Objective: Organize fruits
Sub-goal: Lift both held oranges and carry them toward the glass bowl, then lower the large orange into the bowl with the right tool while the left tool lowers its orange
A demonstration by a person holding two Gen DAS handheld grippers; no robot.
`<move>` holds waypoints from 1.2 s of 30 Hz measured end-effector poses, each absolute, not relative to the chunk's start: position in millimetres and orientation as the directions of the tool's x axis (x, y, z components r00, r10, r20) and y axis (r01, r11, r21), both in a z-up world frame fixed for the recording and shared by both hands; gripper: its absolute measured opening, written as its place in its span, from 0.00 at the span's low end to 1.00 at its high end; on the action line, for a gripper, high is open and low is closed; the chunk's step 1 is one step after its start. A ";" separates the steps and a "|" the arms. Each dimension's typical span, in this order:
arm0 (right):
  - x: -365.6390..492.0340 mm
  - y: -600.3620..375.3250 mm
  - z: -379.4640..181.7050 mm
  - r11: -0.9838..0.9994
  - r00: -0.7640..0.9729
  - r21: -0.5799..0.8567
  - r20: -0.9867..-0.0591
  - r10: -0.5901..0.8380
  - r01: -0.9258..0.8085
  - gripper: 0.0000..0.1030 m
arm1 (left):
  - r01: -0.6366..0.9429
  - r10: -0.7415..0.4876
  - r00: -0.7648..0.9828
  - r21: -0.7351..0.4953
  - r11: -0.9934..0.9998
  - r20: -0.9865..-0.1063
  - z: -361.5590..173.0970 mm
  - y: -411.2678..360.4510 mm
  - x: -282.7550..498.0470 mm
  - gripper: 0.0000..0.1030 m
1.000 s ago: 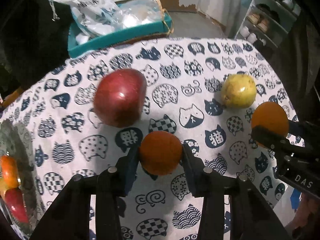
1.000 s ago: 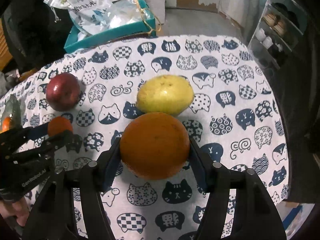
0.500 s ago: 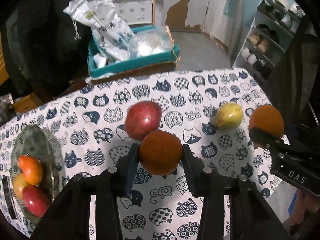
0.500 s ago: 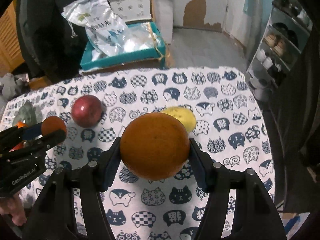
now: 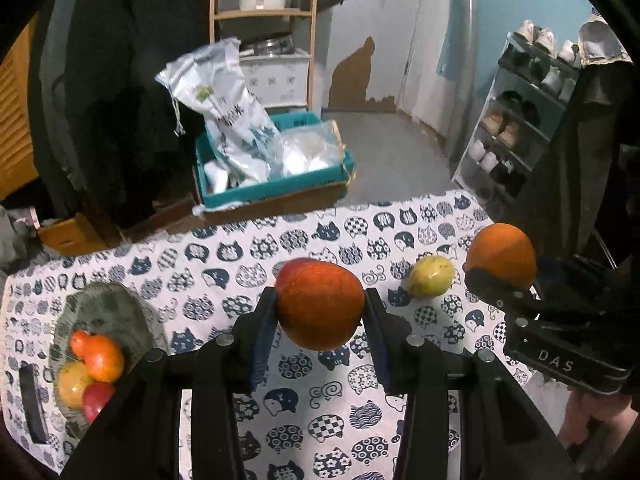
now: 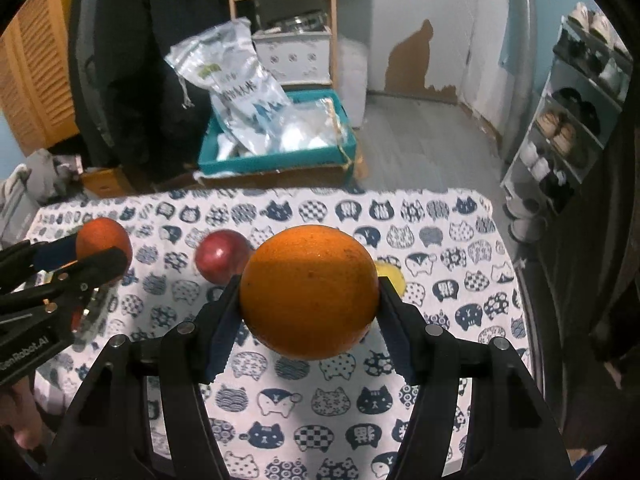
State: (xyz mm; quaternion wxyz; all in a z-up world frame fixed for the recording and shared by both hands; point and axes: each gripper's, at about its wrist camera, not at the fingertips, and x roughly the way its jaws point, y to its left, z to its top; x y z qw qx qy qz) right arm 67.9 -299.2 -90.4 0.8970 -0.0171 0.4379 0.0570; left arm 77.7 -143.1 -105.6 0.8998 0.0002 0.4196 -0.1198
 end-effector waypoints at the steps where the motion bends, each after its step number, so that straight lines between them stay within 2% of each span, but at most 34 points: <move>1: 66.4 -296.9 -85.8 0.992 0.617 0.021 -0.782 0.093 -0.122 0.62 | 0.214 -0.215 0.626 -0.100 0.972 -0.750 -102.2 -140.9 75.8 0.42; 20: 50.5 -235.5 -28.9 0.968 0.677 0.029 -0.710 0.194 -0.247 0.62 | 0.130 -0.173 0.693 -0.116 0.985 -0.699 -67.2 -80.3 53.5 0.42; 36: 62.6 -179.2 -30.3 0.945 0.650 0.040 -0.717 0.253 -0.323 0.62 | 0.021 -0.103 0.703 -0.125 0.992 -0.703 -70.2 -20.8 50.6 0.42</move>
